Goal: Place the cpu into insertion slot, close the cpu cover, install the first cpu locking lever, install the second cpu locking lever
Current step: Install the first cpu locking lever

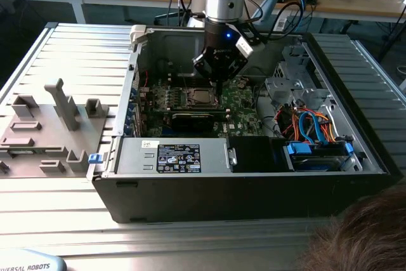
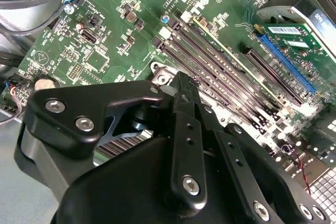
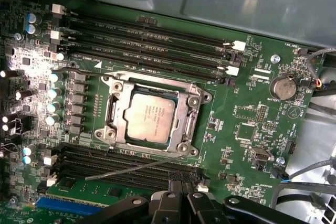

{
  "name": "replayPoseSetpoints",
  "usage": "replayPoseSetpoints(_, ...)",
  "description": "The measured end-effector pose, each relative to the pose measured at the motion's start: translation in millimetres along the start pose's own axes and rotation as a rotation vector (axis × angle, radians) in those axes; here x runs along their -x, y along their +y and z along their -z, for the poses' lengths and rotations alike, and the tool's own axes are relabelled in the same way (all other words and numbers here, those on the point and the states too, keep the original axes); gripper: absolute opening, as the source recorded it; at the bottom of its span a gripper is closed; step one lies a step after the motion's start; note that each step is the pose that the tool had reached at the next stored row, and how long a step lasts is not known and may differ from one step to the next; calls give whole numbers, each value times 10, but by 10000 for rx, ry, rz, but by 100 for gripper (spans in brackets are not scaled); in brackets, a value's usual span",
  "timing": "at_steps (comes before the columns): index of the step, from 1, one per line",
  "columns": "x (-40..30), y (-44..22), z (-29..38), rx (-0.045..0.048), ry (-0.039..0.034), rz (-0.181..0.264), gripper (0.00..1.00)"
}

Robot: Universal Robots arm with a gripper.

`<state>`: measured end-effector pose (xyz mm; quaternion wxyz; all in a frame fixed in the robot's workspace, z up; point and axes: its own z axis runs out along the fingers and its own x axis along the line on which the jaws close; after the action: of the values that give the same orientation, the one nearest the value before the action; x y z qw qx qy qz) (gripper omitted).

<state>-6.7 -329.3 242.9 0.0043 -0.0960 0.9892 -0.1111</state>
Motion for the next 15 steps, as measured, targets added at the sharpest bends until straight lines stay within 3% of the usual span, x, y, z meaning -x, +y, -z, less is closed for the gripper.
replayPoseSetpoints(15,0,0,-2,-240,-35,363,11)
